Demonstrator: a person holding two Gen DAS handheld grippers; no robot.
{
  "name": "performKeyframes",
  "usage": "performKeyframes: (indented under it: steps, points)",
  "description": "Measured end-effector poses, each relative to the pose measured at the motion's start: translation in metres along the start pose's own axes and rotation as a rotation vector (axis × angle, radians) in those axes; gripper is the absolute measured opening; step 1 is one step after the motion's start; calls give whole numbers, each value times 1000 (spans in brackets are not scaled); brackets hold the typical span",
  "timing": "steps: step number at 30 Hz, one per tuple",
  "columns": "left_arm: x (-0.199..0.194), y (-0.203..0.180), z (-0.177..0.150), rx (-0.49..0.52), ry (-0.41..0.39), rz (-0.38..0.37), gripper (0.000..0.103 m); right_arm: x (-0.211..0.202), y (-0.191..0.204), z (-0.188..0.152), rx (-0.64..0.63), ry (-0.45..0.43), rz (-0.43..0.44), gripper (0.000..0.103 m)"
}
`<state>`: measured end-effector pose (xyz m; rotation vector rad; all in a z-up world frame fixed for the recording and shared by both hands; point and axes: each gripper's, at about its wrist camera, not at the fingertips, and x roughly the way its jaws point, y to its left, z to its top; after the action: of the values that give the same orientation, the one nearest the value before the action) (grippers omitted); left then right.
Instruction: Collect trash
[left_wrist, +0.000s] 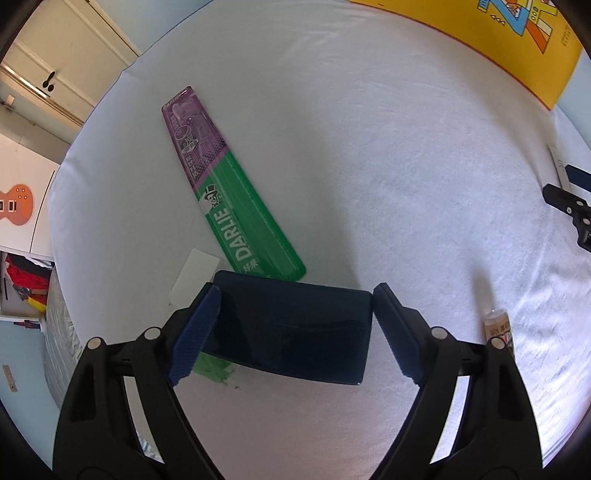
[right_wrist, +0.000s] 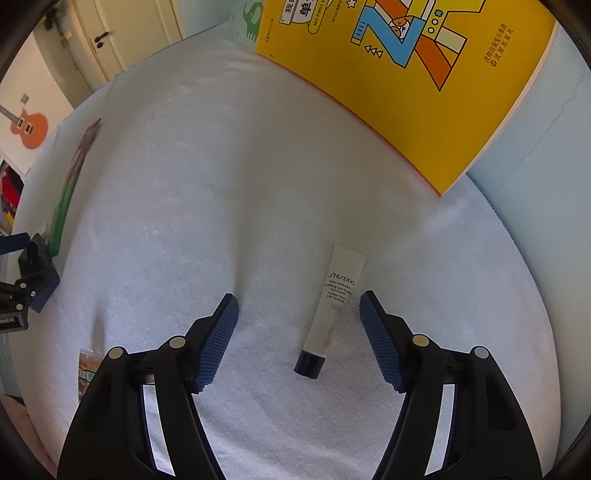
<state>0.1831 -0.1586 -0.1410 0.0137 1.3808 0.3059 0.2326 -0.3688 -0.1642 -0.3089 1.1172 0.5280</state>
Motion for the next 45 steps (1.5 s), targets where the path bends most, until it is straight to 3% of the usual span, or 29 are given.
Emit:
performKeyframes:
  steps: [4,6,11,12,13,14,23,26,29,30,31,32,33,34,41,42,45]
  points:
    - [-4,-9,-7,50,-11,24,79,-3,-2,-2,16,-5,2,52]
    - [-3,-8,-8,61,-13,29,78,-4,-3,-4,16,-4,2,49]
    - [-4,-13,-13,81,-24,52,81,-4,-1,-4,14,0,0,52]
    - [-4,-12,-13,81,-26,52,85,-4,-1,-4,16,2,7,55]
    - [-5,-11,-13,74,-30,52,89,-3,0,-4,17,5,11,67]
    - [-7,-13,-16,69,-33,48,93,-2,2,-5,14,8,9,70]
    - [4,-6,-12,66,-16,31,95,-2,7,-10,7,2,-4,71]
    - [6,1,-8,43,-20,16,94,-3,8,-10,6,-1,-9,67]
    - [5,5,-7,35,-26,-9,92,-7,7,-7,14,-3,-7,35]
    - [4,7,-7,36,-31,-18,88,-7,6,-6,20,3,2,16]
    - [3,6,-7,44,-39,-36,75,-7,6,-6,26,8,6,14]
    - [1,5,-6,67,-48,-41,47,-7,6,-6,29,12,7,14]
    - [2,4,-5,72,-28,-80,9,-8,6,-5,33,12,11,14]
    - [9,7,-5,48,25,-140,4,-10,6,-5,39,10,22,14]
    - [1,7,-10,72,9,-159,9,-19,9,-5,47,2,22,14]
    - [-1,8,-12,77,1,-162,16,-20,10,-6,47,5,24,14]
    - [-10,7,-17,98,-23,-181,18,-19,15,-7,43,14,25,14]
